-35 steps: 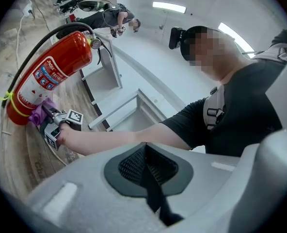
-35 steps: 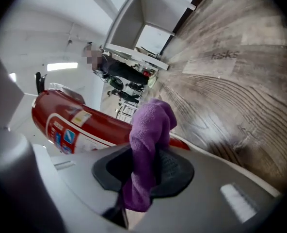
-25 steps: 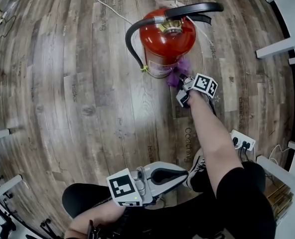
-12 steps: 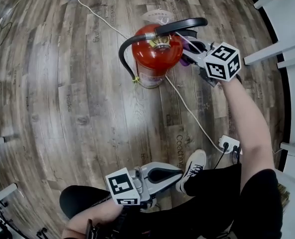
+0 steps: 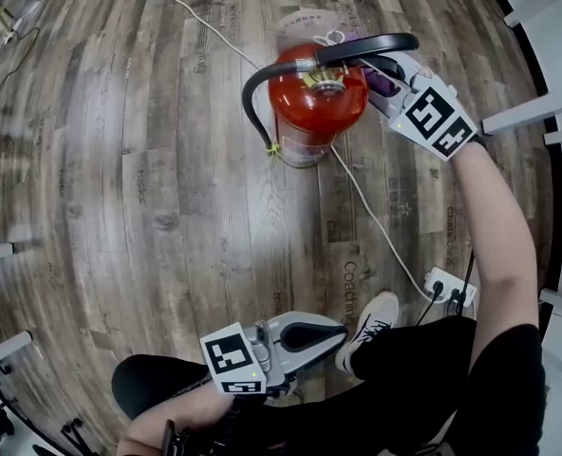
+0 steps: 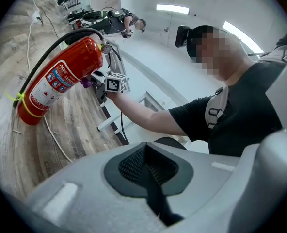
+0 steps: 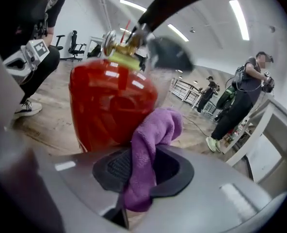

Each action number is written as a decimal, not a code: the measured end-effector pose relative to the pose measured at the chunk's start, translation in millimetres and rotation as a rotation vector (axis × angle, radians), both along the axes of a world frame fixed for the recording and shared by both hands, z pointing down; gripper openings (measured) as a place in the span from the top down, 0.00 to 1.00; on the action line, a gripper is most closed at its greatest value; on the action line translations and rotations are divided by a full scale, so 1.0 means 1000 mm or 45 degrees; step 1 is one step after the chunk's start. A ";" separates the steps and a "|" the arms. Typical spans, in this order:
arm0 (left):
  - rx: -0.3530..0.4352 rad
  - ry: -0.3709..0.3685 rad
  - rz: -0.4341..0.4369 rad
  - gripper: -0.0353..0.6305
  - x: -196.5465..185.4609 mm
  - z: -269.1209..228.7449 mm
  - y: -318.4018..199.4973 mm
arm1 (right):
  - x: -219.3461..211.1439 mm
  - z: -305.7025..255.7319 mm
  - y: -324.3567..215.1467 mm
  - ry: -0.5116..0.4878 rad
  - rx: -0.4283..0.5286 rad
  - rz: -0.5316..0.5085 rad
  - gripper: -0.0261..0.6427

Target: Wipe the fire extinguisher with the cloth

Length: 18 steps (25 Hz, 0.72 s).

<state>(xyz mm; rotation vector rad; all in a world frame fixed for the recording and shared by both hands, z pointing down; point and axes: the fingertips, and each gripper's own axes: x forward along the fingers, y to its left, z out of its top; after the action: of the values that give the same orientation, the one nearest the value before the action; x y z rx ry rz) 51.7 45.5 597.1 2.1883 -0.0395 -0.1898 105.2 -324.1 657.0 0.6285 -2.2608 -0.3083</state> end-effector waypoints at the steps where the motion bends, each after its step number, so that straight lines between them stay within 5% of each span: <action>1: -0.002 -0.010 -0.015 0.95 -0.001 0.002 -0.001 | -0.002 0.012 -0.003 0.020 -0.002 -0.002 0.83; 10: -0.017 -0.085 -0.116 0.95 -0.004 0.010 -0.004 | -0.010 0.135 -0.012 0.232 -0.091 -0.037 0.83; 18: -0.040 -0.136 -0.166 0.95 -0.001 0.018 -0.005 | 0.009 0.263 0.033 0.366 -0.440 0.051 0.83</action>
<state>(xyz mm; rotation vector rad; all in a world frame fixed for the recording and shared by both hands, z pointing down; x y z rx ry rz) 50.8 40.7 615.3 2.1641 -0.2441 -0.1447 113.7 -291.4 920.3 0.4168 -1.9597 0.0158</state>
